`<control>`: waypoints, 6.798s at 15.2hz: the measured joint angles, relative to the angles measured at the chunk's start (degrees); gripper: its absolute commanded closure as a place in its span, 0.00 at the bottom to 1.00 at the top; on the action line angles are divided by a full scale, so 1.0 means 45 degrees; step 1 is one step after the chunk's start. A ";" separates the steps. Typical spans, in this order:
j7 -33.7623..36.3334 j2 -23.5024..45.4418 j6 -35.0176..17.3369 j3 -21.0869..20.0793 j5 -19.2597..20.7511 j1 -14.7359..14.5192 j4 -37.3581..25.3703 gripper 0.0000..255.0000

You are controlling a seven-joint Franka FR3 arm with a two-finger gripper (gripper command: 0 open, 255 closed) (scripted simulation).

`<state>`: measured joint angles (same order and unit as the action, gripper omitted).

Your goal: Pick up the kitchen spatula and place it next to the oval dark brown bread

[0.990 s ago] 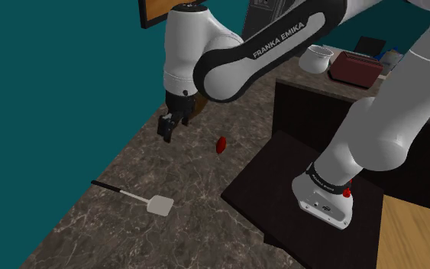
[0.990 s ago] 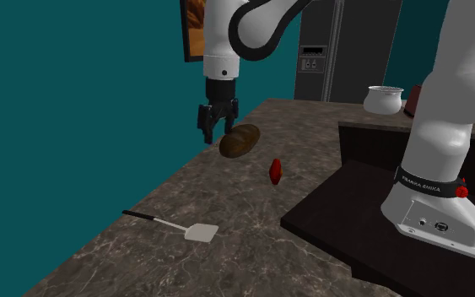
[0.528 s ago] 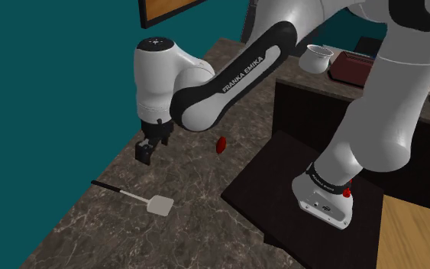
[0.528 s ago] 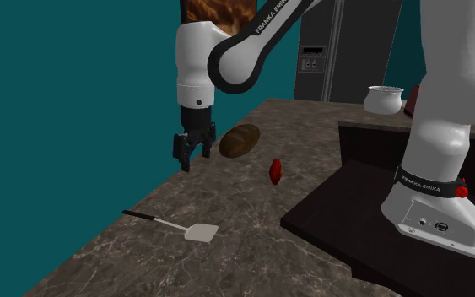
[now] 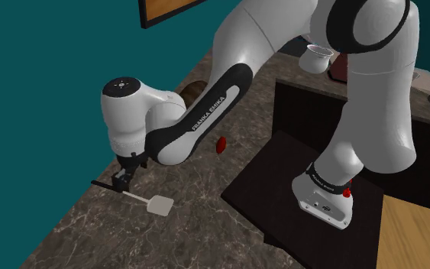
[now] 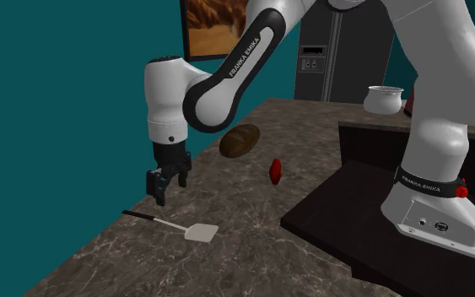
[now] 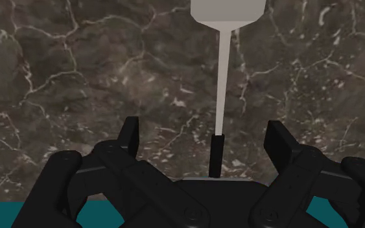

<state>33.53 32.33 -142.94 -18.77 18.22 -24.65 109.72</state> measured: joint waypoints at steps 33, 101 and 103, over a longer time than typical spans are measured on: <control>0.0249 0.1754 -0.0138 0.0352 0.0562 -0.0769 -0.1550 1.00; -1.4788 -0.3845 0.1255 0.2574 -0.4118 0.9217 0.2115 1.00; -1.5325 -0.3501 0.1394 0.2739 -0.4168 0.9546 0.1643 1.00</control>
<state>-35.44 16.57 -136.66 -6.45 -0.54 18.31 117.11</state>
